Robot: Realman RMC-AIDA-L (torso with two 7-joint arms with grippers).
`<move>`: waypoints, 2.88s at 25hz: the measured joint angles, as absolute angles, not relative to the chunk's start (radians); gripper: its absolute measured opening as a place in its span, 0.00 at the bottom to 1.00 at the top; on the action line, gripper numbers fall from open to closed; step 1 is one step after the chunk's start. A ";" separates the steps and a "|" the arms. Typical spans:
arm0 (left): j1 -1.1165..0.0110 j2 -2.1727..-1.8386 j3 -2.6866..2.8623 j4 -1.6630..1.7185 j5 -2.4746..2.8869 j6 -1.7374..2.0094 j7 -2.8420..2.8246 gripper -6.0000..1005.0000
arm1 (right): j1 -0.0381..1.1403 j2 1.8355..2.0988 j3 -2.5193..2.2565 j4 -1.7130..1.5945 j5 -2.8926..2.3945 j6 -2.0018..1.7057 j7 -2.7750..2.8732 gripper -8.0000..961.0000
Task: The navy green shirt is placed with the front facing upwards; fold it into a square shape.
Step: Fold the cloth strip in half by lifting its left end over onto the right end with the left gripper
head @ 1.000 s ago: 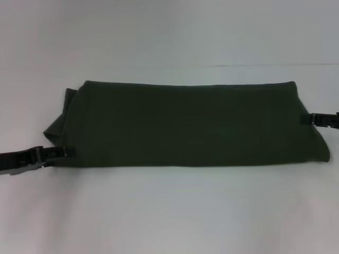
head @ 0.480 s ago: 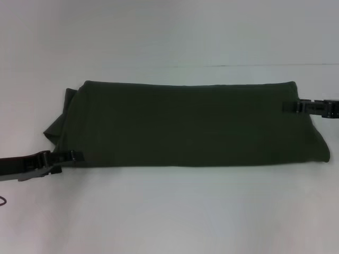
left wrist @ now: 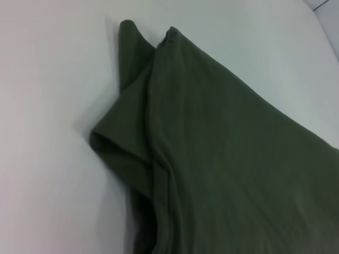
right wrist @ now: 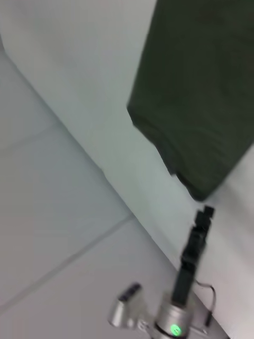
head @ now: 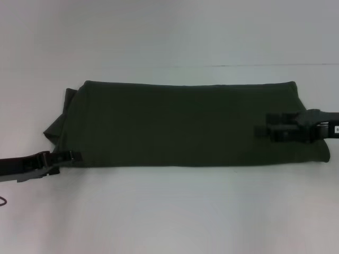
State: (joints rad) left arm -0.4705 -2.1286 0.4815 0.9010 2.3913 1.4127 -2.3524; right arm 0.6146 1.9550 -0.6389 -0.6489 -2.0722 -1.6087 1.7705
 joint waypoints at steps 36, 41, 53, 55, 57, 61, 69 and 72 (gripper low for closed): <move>-0.535 -2.123 0.559 0.872 2.486 1.283 -2.418 0.88 | 0.641 1.968 -0.686 -0.661 -2.064 -1.677 1.753 0.93; -0.550 -2.122 0.564 0.860 2.487 1.265 -2.419 0.88 | 0.634 1.968 -0.686 -0.661 -2.049 -1.679 1.754 0.93; -0.575 -2.117 0.565 0.854 2.486 1.259 -2.419 0.88 | 0.623 1.968 -0.686 -0.661 -2.043 -1.680 1.755 0.92; -0.577 -2.117 0.565 0.854 2.486 1.259 -2.419 0.88 | 0.622 1.968 -0.686 -0.661 -2.043 -1.679 1.755 0.92; -0.579 -2.117 0.565 0.854 2.486 1.257 -2.419 0.87 | 0.622 1.968 -0.686 -0.661 -2.043 -1.677 1.755 0.92; -0.578 -2.116 0.560 0.856 2.483 1.240 -2.419 0.82 | 0.621 1.968 -0.686 -0.661 -2.043 -1.675 1.755 0.91; -0.573 -2.115 0.558 0.855 2.483 1.196 -2.419 0.64 | 0.621 1.968 -0.686 -0.661 -2.043 -1.675 1.755 0.91; -0.574 -2.116 0.559 0.855 2.486 1.192 -2.419 0.50 | 0.621 1.969 -0.686 -0.661 -2.043 -1.675 1.757 0.90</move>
